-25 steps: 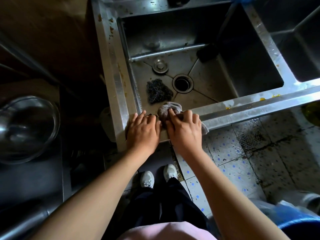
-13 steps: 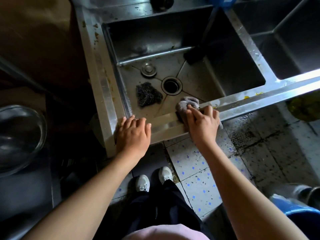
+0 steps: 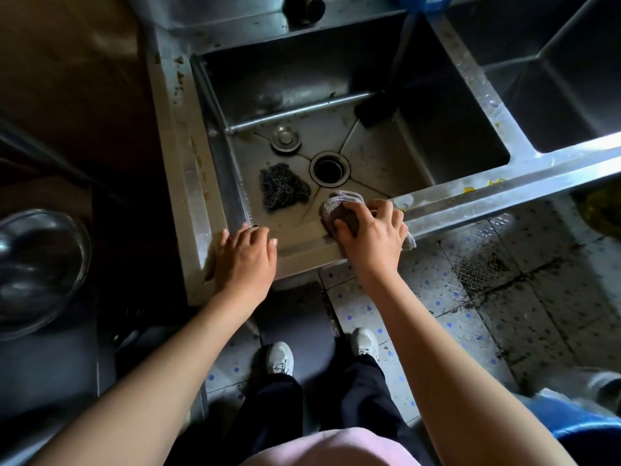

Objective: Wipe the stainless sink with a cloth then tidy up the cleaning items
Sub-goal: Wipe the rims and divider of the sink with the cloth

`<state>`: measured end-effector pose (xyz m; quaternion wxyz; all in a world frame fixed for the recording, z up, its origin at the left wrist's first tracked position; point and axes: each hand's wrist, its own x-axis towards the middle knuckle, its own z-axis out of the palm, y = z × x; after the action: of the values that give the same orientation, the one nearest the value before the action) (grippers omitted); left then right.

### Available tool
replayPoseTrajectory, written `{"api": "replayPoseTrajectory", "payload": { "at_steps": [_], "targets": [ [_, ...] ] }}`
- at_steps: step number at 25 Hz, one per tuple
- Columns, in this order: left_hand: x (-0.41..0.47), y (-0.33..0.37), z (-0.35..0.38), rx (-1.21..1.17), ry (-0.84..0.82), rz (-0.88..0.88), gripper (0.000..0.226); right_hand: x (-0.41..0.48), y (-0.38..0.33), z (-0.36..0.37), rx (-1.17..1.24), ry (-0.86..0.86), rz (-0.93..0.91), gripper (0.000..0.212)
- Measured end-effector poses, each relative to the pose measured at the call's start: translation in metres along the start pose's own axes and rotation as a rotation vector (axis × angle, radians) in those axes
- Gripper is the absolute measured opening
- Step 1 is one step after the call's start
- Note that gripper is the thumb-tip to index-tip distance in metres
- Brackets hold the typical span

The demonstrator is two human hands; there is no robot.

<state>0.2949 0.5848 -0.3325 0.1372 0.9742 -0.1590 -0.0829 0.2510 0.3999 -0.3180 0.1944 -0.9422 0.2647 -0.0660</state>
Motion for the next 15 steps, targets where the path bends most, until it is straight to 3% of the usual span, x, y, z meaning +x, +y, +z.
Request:
{"api": "replayPoseTrajectory", "payload": {
  "at_steps": [4,9,15],
  "targets": [
    [0.007,0.031,0.002,-0.053,0.009,-0.075,0.031,0.018,0.028,-0.016,-0.035,-0.054,-0.042,0.035],
    [0.024,0.116,0.021,-0.128,-0.022,-0.005,0.036,0.05,0.077,-0.042,-0.067,-0.106,-0.095,0.036],
    [0.045,0.163,0.035,-0.088,-0.029,-0.005,0.034,0.085,0.134,-0.067,-0.083,-0.096,-0.079,0.037]
  ]
}}
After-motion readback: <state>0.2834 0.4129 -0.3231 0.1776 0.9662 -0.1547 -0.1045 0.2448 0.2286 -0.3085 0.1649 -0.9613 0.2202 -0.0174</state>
